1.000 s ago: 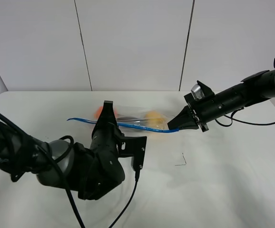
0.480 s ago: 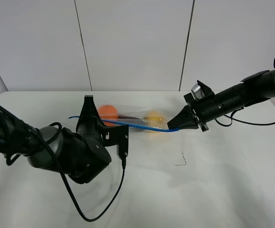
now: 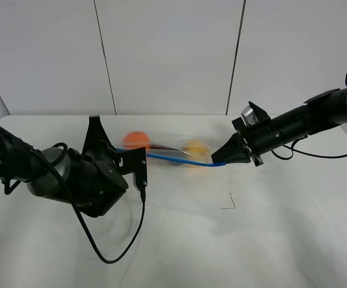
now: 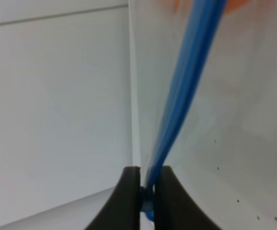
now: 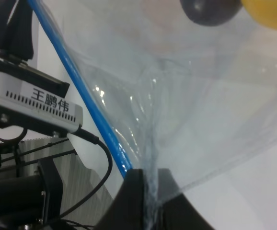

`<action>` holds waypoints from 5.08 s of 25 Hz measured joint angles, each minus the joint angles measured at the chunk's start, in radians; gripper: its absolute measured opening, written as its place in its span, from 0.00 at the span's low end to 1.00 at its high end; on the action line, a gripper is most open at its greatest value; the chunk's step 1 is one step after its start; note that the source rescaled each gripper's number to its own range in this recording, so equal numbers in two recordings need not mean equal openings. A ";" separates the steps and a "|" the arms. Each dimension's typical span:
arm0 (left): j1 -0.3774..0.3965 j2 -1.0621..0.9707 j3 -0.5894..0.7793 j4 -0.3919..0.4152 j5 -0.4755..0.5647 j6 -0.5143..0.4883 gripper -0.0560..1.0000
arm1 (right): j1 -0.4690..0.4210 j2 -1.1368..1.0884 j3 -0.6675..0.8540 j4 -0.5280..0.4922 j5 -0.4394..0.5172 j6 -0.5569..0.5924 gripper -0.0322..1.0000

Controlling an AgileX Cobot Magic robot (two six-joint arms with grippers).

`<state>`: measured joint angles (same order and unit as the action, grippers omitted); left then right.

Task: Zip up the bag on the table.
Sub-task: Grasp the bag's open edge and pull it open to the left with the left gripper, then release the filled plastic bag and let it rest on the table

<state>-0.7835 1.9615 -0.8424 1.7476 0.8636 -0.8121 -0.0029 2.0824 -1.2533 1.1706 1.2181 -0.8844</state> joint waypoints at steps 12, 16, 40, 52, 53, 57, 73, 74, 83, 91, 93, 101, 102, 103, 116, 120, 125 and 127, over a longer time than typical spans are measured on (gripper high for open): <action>0.025 0.000 0.005 0.003 -0.006 0.000 0.05 | 0.000 0.000 0.000 -0.003 -0.001 0.000 0.03; 0.040 0.000 0.005 0.004 -0.008 0.000 0.05 | 0.000 0.000 0.000 -0.005 -0.002 0.000 0.03; 0.062 0.000 0.005 -0.005 0.029 -0.082 0.92 | -0.001 0.000 0.000 -0.024 -0.002 0.000 0.03; 0.017 0.000 0.005 -0.006 0.090 -0.095 0.95 | -0.001 0.000 0.000 -0.024 -0.002 -0.002 0.03; 0.017 0.000 0.005 -0.006 0.090 -0.096 0.97 | -0.001 0.000 0.000 -0.024 -0.002 -0.002 0.03; 0.017 -0.005 0.005 -0.017 0.090 -0.098 1.00 | -0.001 0.000 0.000 -0.024 -0.002 -0.002 0.03; 0.161 -0.315 -0.452 -0.871 -0.046 0.439 1.00 | -0.001 0.000 0.000 -0.024 -0.002 -0.006 0.03; 0.195 -0.330 -0.497 -0.927 -0.027 0.479 1.00 | -0.001 0.000 0.000 -0.024 -0.002 -0.006 0.03; 0.575 -0.432 -0.677 -1.318 0.166 0.716 1.00 | -0.001 0.000 0.000 -0.019 -0.002 -0.018 0.03; 0.848 -0.574 -0.658 -1.679 0.235 0.888 1.00 | -0.001 0.000 0.000 -0.019 -0.002 -0.024 0.03; 0.856 -0.631 -0.625 -1.689 0.208 0.899 1.00 | -0.001 0.000 0.000 -0.019 -0.002 -0.028 0.03; 0.856 -0.849 -0.351 -1.732 0.119 0.913 1.00 | -0.001 0.000 0.000 -0.019 -0.002 -0.037 0.03; 0.856 -0.883 -0.317 -1.732 0.114 0.920 1.00 | -0.001 0.000 0.000 -0.019 -0.002 -0.037 0.03; 0.856 -0.919 -0.293 -1.732 0.110 0.923 1.00 | -0.001 0.000 0.000 -0.018 -0.002 -0.037 0.03; 0.856 -1.432 0.021 -1.760 0.081 0.951 1.00 | -0.001 0.000 0.000 -0.015 -0.002 -0.038 0.03; 0.856 -1.585 0.112 -1.794 0.081 0.980 1.00 | -0.001 0.000 0.000 -0.012 -0.002 -0.044 0.03; 0.856 -1.779 0.178 -1.808 0.081 0.998 1.00 | -0.001 0.000 0.000 -0.007 -0.002 -0.044 0.03; 0.856 -1.839 0.190 -1.818 0.081 1.000 1.00 | -0.001 0.000 0.000 -0.007 -0.002 -0.044 0.03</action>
<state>0.0725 0.1221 -0.6525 -0.0707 0.9449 0.1877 -0.0038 2.0824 -1.2533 1.1635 1.2156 -0.9282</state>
